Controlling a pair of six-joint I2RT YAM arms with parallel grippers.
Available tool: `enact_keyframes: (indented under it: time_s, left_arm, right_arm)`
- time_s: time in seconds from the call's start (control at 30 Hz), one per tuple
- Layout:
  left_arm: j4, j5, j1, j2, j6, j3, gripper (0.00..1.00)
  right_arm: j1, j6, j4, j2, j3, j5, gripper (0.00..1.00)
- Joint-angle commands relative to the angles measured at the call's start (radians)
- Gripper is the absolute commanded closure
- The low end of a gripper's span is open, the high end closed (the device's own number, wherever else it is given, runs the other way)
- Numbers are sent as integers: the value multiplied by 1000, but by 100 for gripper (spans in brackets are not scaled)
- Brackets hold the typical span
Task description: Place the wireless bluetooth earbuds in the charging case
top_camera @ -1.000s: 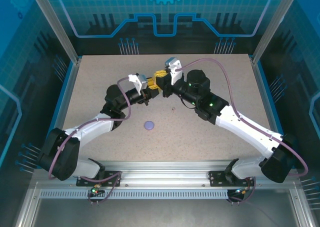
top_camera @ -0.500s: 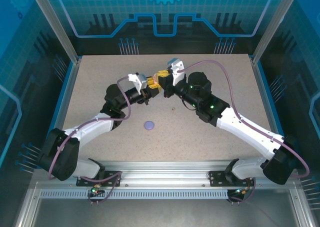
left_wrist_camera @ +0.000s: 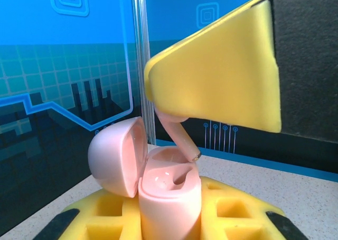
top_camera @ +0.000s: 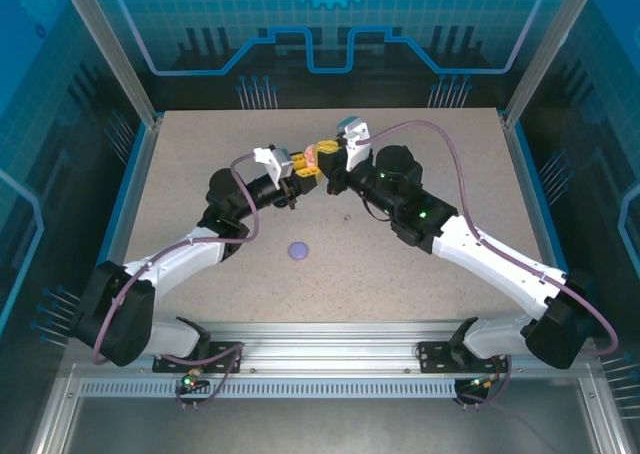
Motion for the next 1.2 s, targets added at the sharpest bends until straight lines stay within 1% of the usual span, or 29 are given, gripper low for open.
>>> enact_keyframes:
  time_s: [0.0, 0.3, 0.4, 0.97, 1.17]
  left_arm:
    - [9, 23, -6, -29, 14, 37, 100]
    - [2, 35, -6, -26, 15, 43, 100]
    - [8, 24, -6, -28, 16, 39, 100]
    - [6, -35, -3, -72, 31, 47, 100]
    - [11, -39, -1, -71, 19, 52, 100]
  right_arm:
    - [9, 20, 32, 13, 0, -3, 96]
    - [9, 27, 31, 32, 14, -13, 96]
    - [9, 27, 27, 41, 20, -14, 96]
    - [10, 49, 40, -29, -87, 21, 98]
    - [14, 57, 29, -15, -85, 7, 98]
